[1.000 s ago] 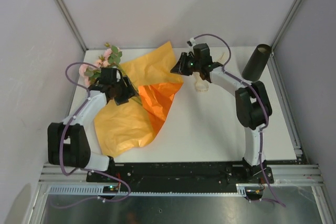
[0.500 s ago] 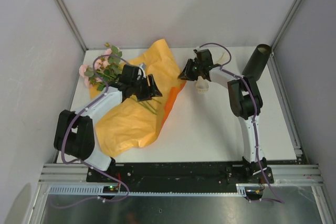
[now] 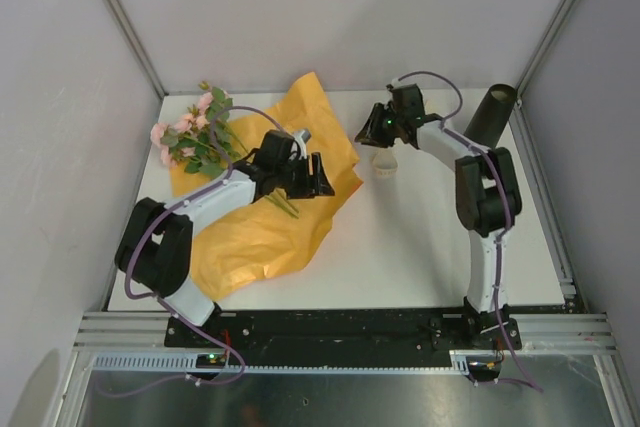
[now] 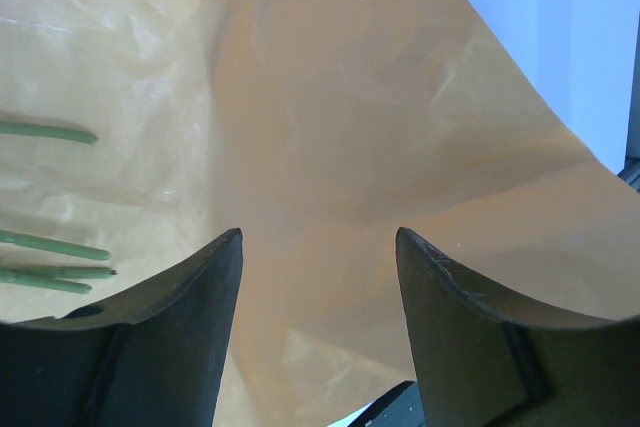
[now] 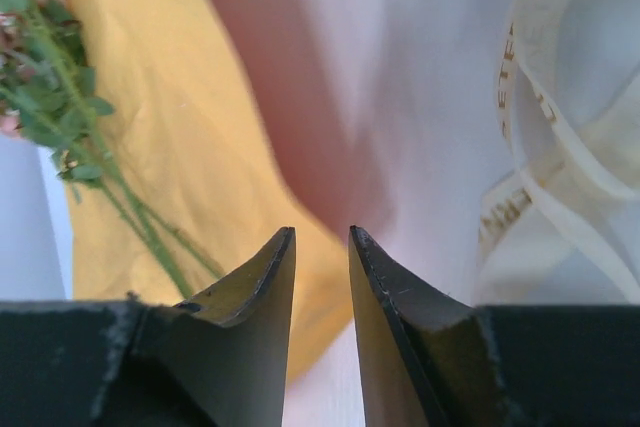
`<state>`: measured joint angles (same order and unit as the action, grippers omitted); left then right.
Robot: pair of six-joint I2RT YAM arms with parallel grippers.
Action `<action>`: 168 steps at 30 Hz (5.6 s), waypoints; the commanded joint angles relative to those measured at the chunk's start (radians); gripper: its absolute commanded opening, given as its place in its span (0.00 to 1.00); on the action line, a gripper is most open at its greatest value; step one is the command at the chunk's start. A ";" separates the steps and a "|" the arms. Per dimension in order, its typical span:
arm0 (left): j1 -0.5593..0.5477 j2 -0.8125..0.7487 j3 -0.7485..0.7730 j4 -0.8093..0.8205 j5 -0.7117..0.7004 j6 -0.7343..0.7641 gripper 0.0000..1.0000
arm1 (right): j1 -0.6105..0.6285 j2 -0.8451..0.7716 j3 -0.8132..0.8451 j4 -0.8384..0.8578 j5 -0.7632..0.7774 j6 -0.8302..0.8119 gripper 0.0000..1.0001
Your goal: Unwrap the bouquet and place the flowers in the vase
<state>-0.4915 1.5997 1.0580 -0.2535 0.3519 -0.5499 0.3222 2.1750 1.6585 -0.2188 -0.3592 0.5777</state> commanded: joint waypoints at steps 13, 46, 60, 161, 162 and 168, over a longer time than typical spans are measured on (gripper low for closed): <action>-0.164 0.040 -0.111 0.200 -0.091 -0.096 0.67 | 0.077 -0.550 -0.269 -0.023 -0.029 -0.089 0.33; 0.161 -0.460 -0.293 -0.046 -0.303 -0.210 0.75 | 0.268 -0.638 -0.882 0.107 0.248 0.044 0.27; 0.485 -0.686 -0.305 -0.275 -0.280 -0.009 0.82 | 0.373 -0.616 -0.919 0.102 0.474 0.116 0.26; 0.483 -0.773 -0.302 -0.024 0.039 -0.135 0.92 | 0.697 -0.518 -0.639 0.740 0.317 0.045 0.00; 0.478 -0.762 -0.309 -0.009 0.047 -0.140 0.92 | 0.710 -0.528 -0.652 0.753 0.325 0.043 0.00; 0.459 -0.735 -0.334 0.021 0.052 -0.166 0.89 | 0.806 -0.558 -0.679 0.773 0.400 -0.008 0.00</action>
<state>-0.0208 0.8642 0.7357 -0.3077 0.3481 -0.6731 1.0809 1.6775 0.9794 0.4400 -0.0429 0.6220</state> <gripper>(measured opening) 0.904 0.033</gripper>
